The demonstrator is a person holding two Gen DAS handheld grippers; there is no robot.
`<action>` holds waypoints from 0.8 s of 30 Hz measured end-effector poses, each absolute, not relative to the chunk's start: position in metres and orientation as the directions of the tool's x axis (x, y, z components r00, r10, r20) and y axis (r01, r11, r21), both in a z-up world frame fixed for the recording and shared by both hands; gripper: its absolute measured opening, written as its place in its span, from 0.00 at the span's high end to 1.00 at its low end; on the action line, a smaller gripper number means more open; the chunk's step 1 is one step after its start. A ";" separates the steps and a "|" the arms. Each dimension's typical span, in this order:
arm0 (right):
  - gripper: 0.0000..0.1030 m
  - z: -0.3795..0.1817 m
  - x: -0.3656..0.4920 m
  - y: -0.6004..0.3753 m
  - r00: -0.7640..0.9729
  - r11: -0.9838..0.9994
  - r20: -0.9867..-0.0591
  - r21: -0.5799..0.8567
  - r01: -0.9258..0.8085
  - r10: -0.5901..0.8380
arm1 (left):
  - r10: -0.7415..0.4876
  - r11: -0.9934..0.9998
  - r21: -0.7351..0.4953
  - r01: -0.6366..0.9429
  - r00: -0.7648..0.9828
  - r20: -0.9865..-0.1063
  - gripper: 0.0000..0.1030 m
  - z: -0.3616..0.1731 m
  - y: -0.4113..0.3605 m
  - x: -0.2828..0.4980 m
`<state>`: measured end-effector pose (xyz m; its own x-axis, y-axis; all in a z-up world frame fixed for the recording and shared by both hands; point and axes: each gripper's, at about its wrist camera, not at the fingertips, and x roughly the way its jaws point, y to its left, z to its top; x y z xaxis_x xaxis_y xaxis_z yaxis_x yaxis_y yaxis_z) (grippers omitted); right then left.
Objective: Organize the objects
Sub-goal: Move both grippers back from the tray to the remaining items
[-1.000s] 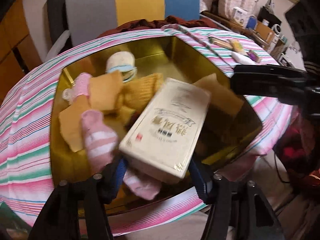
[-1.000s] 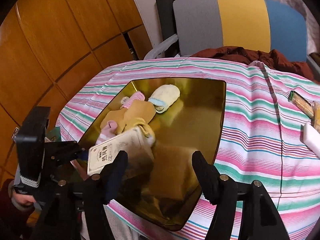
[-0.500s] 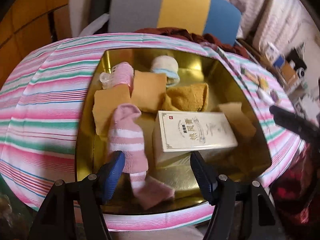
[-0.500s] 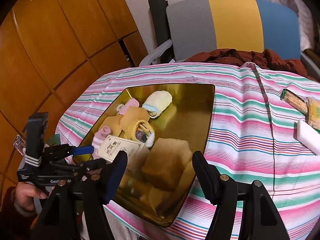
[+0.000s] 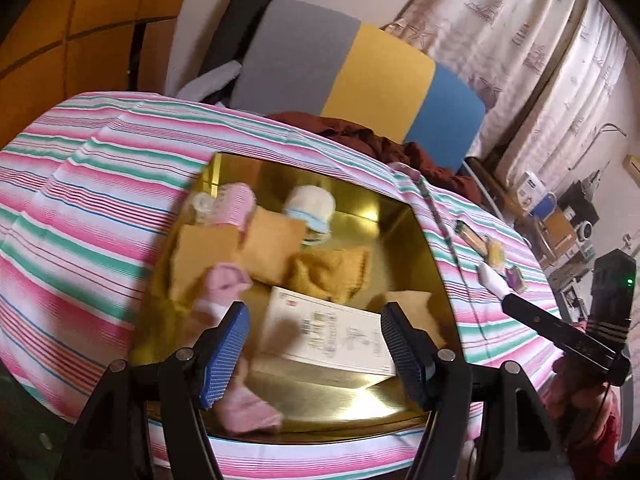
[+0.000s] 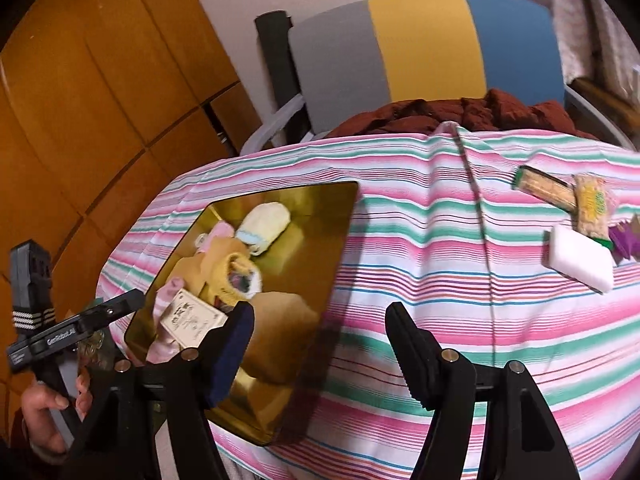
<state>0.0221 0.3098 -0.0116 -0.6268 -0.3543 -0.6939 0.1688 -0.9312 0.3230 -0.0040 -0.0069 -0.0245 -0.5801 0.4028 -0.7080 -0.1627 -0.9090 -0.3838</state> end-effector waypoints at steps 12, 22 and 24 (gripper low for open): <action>0.33 -0.032 0.015 0.354 -0.598 -0.961 -0.761 0.267 0.065 -0.252 | 0.537 -0.842 -0.398 -0.364 -0.491 -0.686 0.33 -0.015 0.072 0.001; 0.31 -0.047 0.006 0.444 -0.575 -0.950 -0.803 0.282 -0.135 -0.156 | 0.579 -0.790 -0.375 -0.485 -0.391 -0.715 0.33 -0.019 0.138 -0.002; 0.31 -0.049 0.005 0.462 -0.571 -0.944 -0.809 0.283 -0.170 -0.139 | 0.583 -0.779 -0.363 -0.512 -0.376 -0.720 0.33 -0.018 0.152 0.000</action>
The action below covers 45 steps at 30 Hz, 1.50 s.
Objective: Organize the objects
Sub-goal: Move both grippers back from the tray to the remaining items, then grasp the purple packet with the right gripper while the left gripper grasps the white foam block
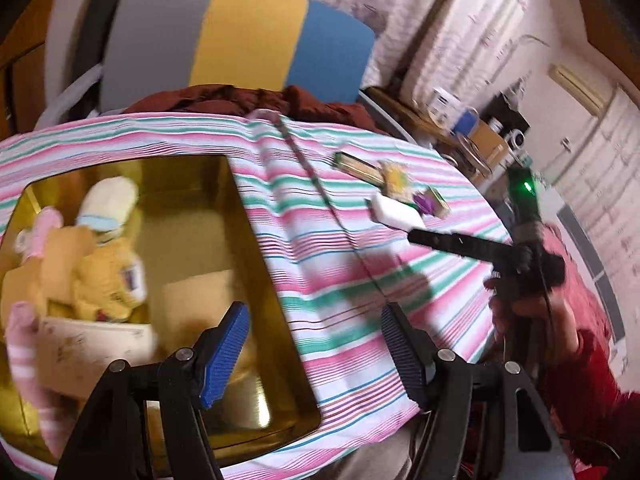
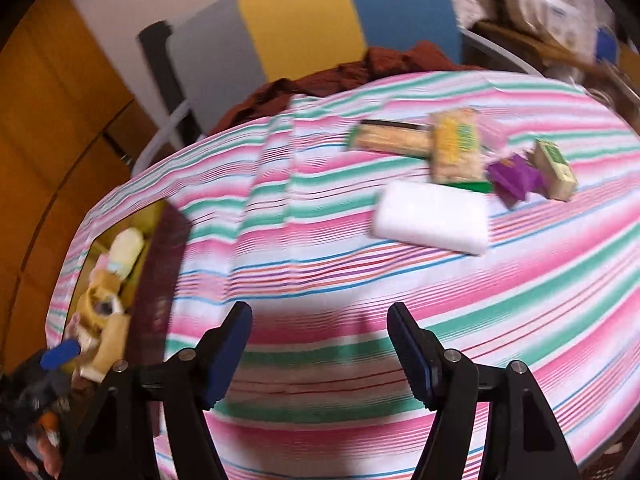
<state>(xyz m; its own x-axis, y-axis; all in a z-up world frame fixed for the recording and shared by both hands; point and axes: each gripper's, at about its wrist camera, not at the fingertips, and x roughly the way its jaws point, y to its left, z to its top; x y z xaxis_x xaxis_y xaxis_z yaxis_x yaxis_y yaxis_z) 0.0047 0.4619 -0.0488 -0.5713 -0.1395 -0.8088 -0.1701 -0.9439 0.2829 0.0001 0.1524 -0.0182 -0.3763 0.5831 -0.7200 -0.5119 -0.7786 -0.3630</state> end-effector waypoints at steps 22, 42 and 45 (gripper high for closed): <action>0.33 -0.085 -0.072 0.634 -0.585 -0.921 -0.801 0.126 -0.368 0.124 | 0.564 -0.712 -0.328 -0.620 -0.229 -0.793 0.33 -0.042 0.249 -0.007; 0.47 -0.091 -0.084 0.638 -0.577 -0.932 -0.815 0.166 -0.322 0.054 | 0.525 -0.636 -0.211 -0.742 -0.216 -0.823 0.33 -0.052 0.357 -0.063; 0.50 -0.087 -0.082 0.638 -0.573 -0.932 -0.818 0.165 -0.324 0.054 | 0.517 -0.627 -0.193 -0.755 -0.217 -0.828 0.33 -0.053 0.378 -0.082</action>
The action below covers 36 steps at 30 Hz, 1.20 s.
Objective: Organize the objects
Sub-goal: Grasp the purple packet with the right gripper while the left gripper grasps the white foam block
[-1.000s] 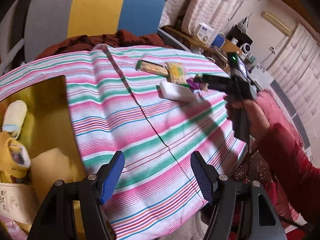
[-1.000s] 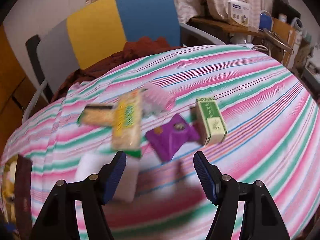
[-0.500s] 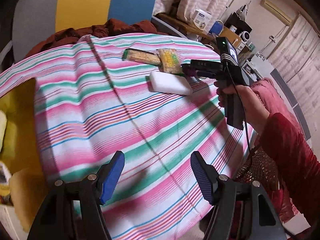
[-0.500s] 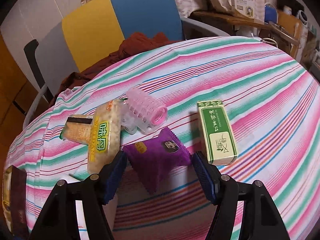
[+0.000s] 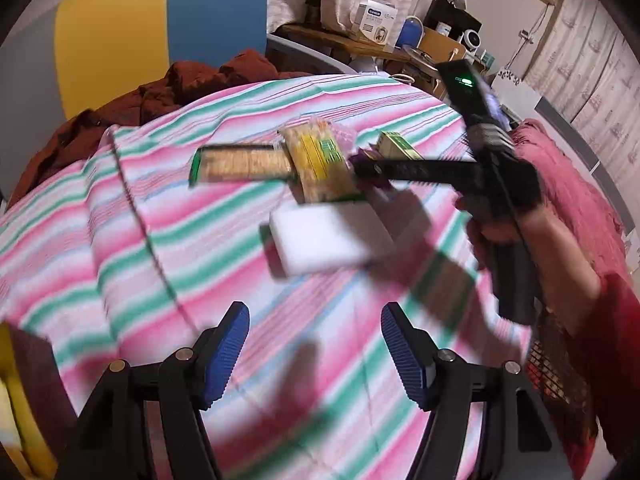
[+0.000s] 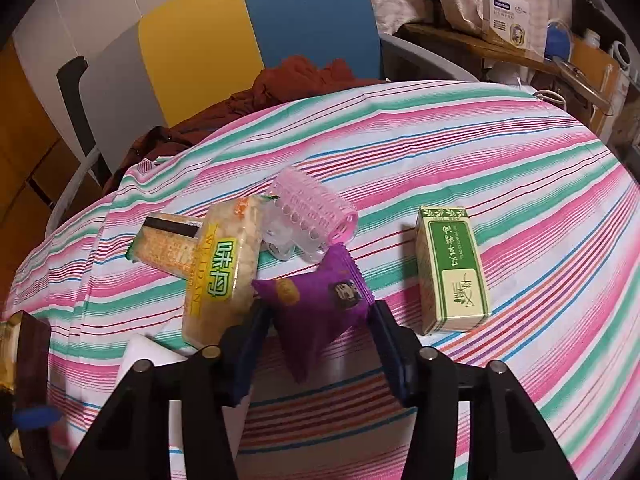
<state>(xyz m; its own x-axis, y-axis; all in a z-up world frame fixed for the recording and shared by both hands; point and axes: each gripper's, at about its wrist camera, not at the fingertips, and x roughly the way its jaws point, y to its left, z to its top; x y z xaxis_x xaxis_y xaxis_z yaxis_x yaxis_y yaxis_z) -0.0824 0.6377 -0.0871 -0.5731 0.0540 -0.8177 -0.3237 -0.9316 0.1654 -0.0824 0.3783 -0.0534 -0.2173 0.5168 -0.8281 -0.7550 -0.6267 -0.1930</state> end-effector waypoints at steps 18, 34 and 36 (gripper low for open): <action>0.33 -0.095 -0.087 0.650 -0.542 -0.921 -0.839 0.172 -0.350 0.050 | 0.444 -0.391 -0.059 -0.919 -0.132 -0.886 0.25 -0.090 0.463 -0.118; 0.28 -0.099 -0.093 0.650 -0.559 -0.912 -0.828 0.204 -0.357 0.034 | 0.493 -0.343 -0.048 -0.938 -0.136 -0.859 0.24 -0.076 0.431 -0.063; 0.22 -0.098 -0.093 0.650 -0.573 -0.910 -0.819 0.207 -0.360 0.040 | 0.508 -0.347 -0.026 -0.938 -0.164 -0.846 0.24 -0.075 0.433 -0.063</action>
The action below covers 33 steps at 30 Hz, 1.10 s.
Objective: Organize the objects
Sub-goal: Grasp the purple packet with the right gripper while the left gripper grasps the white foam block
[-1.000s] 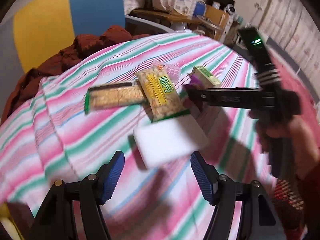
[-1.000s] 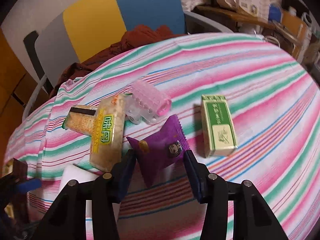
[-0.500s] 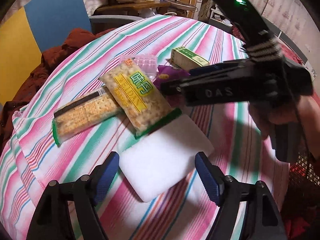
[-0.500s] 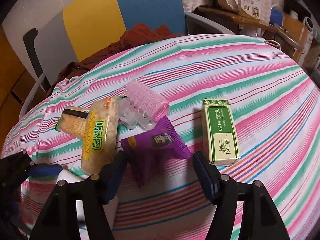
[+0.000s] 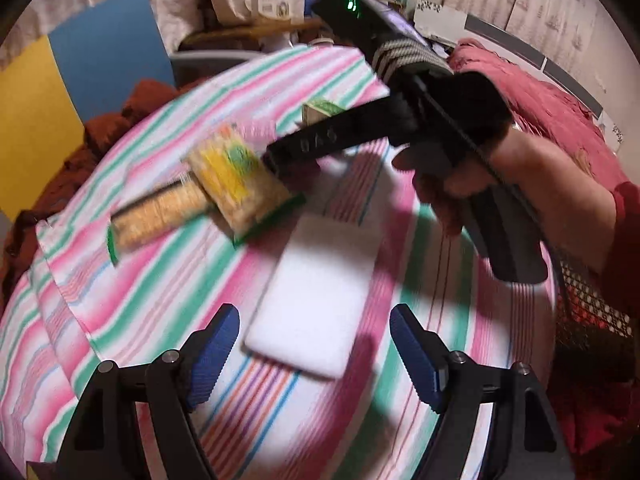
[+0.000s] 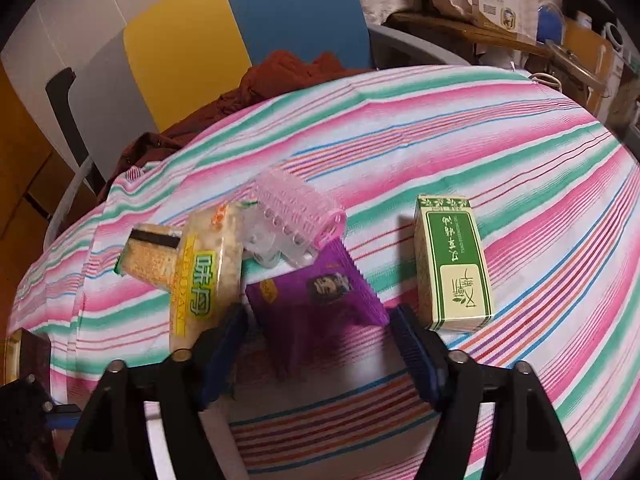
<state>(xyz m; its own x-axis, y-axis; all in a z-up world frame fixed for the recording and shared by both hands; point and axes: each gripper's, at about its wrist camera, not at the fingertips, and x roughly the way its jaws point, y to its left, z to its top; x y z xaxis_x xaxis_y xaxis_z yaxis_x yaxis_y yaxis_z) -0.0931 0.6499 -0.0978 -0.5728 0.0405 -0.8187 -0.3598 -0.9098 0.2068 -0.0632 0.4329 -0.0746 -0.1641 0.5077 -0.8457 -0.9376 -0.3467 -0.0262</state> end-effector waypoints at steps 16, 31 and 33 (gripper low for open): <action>0.51 -0.099 -0.100 0.645 -0.572 -0.925 -0.820 0.201 -0.322 0.021 | 0.508 -0.518 0.069 -0.853 -0.372 -0.777 0.43 -0.100 0.428 -0.045; 0.51 -0.082 -0.084 0.651 -0.625 -0.890 -0.780 0.275 -0.365 0.015 | 0.532 -0.656 -0.004 -0.755 -0.459 -0.712 0.54 -0.094 0.387 -0.040; 0.51 -0.079 -0.082 0.649 -0.636 -0.891 -0.772 0.279 -0.358 0.013 | 0.535 -0.670 -0.031 -0.742 -0.453 -0.713 0.59 -0.093 0.378 -0.039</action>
<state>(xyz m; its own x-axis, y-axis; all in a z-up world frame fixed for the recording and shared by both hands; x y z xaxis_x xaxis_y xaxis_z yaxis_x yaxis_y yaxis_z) -0.0816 0.6486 -0.0786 -0.6357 0.0135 -0.7718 -0.3582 -0.8908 0.2795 -0.0388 0.3779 -0.0933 -0.4529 0.5350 -0.7132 -0.7420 -0.6697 -0.0312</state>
